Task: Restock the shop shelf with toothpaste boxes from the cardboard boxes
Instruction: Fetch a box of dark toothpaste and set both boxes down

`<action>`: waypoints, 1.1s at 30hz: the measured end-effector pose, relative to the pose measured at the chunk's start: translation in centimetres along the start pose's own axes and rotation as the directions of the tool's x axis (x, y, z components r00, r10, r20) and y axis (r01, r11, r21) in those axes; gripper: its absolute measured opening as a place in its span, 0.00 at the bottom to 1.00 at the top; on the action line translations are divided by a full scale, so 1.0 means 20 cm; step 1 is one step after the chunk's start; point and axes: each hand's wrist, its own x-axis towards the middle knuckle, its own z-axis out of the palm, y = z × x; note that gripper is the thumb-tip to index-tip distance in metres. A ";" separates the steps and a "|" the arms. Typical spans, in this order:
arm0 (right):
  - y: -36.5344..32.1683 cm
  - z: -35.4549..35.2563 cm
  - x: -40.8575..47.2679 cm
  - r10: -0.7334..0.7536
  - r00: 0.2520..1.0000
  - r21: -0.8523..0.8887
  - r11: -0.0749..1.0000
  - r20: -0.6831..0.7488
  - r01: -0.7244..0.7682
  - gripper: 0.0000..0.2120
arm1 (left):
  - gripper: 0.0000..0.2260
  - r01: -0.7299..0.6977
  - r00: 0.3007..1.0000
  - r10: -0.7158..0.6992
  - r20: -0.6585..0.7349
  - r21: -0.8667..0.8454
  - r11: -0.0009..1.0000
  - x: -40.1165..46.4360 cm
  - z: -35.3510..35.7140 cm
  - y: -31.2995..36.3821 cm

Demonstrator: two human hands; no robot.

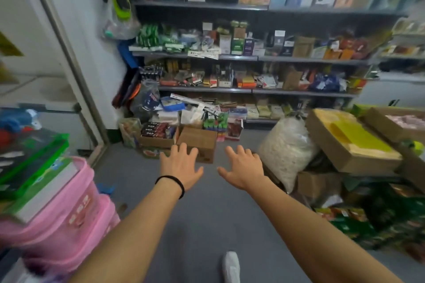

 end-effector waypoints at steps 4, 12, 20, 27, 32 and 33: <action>0.11 0.06 0.72 -0.044 0.999 0.015 0.999 0.024 0.044 0.32 | 0.24 0.071 0.996 -0.070 0.045 -0.002 0.998 0.67 0.10 -0.08; 0.10 0.01 1.94 -0.145 0.985 -0.022 0.989 0.091 0.147 0.32 | 0.24 0.182 0.981 -0.180 0.076 -0.027 0.983 1.69 0.11 -0.41; -0.24 0.18 2.88 -0.226 0.967 0.008 0.974 0.122 0.226 0.29 | 0.23 0.287 0.955 -0.284 0.089 -0.027 0.958 2.45 0.33 -1.03; -0.52 0.39 3.63 -0.181 0.970 0.054 0.983 0.162 0.175 0.28 | 0.24 0.280 0.947 -0.274 0.166 -0.013 0.960 3.12 0.55 -1.52; -0.60 0.65 4.09 -0.119 0.959 0.116 0.989 0.257 0.092 0.30 | 0.25 0.267 0.921 -0.245 0.304 -0.032 0.963 3.59 0.81 -1.76; -0.61 0.72 4.19 -0.108 0.954 0.123 0.989 0.278 0.077 0.30 | 0.25 0.262 0.917 -0.239 0.319 -0.032 0.964 3.71 0.87 -1.80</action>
